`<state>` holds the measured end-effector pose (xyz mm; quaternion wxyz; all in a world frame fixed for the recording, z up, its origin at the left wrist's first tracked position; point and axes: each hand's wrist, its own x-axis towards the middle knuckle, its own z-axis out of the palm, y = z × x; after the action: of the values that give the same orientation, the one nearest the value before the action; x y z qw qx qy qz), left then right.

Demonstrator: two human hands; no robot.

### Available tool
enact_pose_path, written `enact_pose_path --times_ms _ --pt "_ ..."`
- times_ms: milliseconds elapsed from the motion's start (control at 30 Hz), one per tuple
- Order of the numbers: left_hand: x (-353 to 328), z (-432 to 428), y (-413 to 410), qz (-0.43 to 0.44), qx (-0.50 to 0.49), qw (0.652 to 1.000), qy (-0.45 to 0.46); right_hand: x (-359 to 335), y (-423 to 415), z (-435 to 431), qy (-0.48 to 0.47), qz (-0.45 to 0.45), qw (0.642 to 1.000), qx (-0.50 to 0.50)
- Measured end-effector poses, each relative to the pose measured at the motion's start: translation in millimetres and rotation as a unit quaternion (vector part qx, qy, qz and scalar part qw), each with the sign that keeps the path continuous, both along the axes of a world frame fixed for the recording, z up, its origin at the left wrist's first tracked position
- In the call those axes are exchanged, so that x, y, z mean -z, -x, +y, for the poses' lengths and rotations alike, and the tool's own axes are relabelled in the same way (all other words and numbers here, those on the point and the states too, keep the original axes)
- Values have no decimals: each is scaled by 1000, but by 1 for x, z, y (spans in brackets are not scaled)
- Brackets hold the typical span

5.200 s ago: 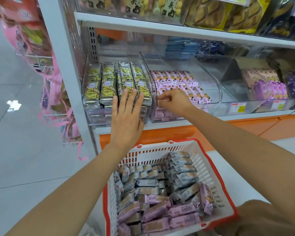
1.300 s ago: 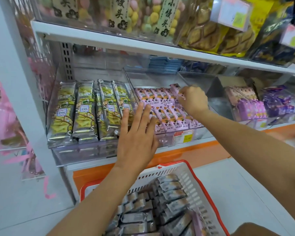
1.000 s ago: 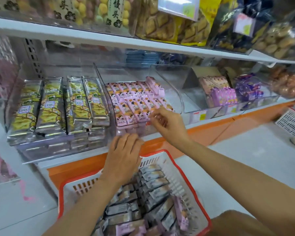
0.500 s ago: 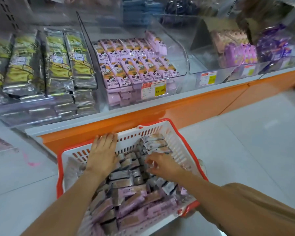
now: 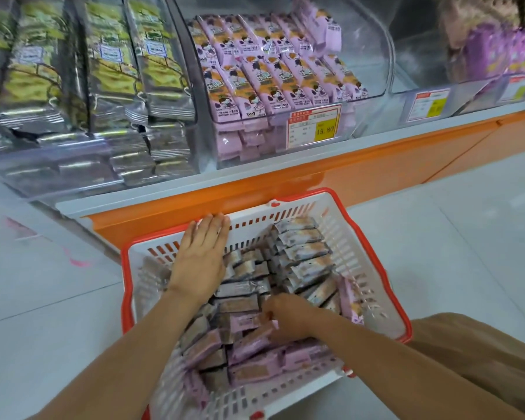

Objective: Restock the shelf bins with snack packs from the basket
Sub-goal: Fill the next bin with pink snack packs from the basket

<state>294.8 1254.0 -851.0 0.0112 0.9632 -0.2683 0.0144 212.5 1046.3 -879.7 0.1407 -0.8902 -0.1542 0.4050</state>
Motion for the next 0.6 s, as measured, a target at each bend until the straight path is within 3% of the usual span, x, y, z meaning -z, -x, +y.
enact_pose_path --times_ms 200,267,367,433,600 --pt "-11 -7 2 38 0 997 68 -38 -19 -17 -109 -55 985 124" --pt "-21 -14 5 86 29 988 125 -62 -26 -25 -144 -92 970 174" --pt "-45 -29 10 233 52 940 243 -103 -34 -32 -216 -155 931 251" --pt "-58 -37 15 287 44 909 300 -127 -38 -35 -272 -183 896 299" --pt "-88 -53 20 281 -13 857 432 -173 -37 -36 -368 -224 832 350"
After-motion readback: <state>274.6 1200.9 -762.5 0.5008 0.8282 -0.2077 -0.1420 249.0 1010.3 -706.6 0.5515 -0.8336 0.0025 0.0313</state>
